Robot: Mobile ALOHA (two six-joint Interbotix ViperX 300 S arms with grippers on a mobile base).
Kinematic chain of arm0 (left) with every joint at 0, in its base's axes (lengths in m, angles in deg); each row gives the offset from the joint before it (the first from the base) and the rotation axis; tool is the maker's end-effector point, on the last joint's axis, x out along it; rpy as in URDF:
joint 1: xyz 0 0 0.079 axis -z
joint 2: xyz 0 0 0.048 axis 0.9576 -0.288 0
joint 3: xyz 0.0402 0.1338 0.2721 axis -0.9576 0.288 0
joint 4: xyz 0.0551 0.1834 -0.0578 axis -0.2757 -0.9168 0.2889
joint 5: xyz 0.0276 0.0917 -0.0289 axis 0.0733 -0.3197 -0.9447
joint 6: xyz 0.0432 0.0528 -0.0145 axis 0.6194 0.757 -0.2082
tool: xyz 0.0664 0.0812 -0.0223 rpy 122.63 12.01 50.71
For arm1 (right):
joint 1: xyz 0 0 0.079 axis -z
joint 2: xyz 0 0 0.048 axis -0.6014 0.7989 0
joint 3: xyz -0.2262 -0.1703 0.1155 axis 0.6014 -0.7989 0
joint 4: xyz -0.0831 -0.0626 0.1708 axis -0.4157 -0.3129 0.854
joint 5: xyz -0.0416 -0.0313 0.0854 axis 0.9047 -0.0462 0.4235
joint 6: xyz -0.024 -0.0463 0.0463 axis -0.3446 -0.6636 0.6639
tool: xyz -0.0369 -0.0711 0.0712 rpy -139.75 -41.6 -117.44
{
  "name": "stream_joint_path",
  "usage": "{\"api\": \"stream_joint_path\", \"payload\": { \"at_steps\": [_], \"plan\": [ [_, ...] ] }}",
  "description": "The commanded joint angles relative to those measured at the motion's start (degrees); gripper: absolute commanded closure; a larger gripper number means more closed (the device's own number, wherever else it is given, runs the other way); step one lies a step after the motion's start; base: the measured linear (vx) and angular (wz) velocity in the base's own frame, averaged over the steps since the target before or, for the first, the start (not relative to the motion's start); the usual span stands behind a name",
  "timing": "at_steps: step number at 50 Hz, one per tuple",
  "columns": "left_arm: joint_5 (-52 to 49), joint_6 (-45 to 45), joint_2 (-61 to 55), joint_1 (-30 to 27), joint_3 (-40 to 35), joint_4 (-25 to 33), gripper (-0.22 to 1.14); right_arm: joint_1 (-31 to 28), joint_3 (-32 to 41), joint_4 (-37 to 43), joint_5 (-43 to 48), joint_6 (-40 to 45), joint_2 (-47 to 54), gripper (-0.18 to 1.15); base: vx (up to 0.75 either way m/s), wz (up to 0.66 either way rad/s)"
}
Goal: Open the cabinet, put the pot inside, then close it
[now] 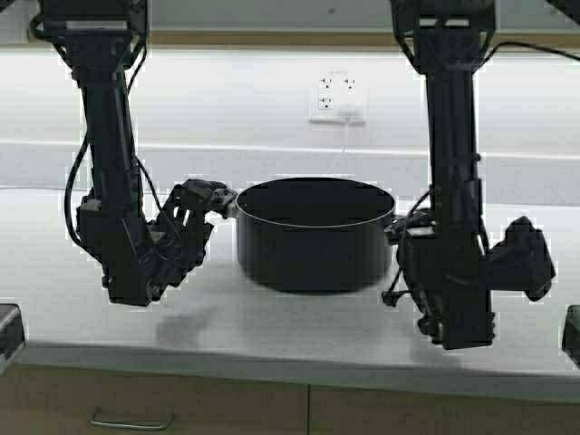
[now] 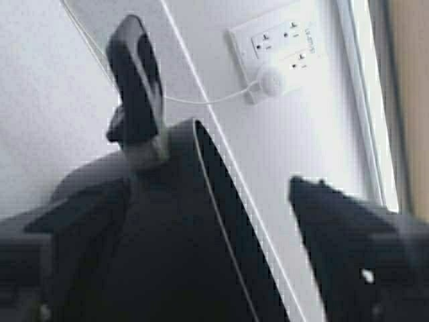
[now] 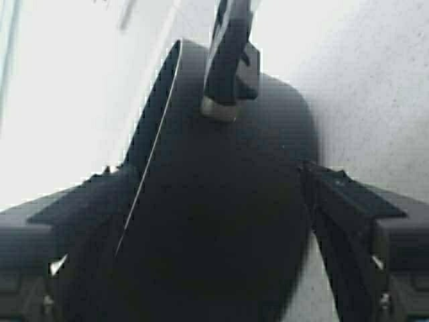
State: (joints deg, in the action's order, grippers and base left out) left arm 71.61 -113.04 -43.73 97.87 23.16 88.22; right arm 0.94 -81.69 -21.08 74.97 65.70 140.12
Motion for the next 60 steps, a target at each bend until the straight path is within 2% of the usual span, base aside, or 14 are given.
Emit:
{"api": "stream_joint_path", "payload": {
  "at_steps": [1, 13, 26, 40, 60],
  "plan": [
    [-3.3, 0.0, -0.7, -1.8, -6.7, 0.1, -0.10, 1.8, 4.4, 0.1, 0.6, -0.1, 0.7, -0.06, 0.01, -0.01],
    [-8.3, -0.1, -3.4, -4.7, -14.3, -2.6, -0.10, 5.7, 9.9, -3.1, 0.6, -1.1, 2.8, -0.06, 0.00, 0.00],
    [-9.6, 0.4, -3.0, -4.7, -14.2, -2.9, -0.10, 9.6, 15.6, -5.6, 0.6, 0.1, 5.0, -0.06, 0.02, -0.01],
    [-12.8, 0.4, -1.7, -4.7, -13.4, -2.4, -0.07, 10.3, 19.1, -6.1, 0.4, 0.2, 6.2, -0.06, 0.03, -0.02],
    [-13.4, 0.2, -1.3, -4.7, -13.4, -2.0, -0.07, 10.4, 19.5, -8.5, 0.2, 3.0, 7.3, -0.05, 0.02, -0.01]
  ]
}}
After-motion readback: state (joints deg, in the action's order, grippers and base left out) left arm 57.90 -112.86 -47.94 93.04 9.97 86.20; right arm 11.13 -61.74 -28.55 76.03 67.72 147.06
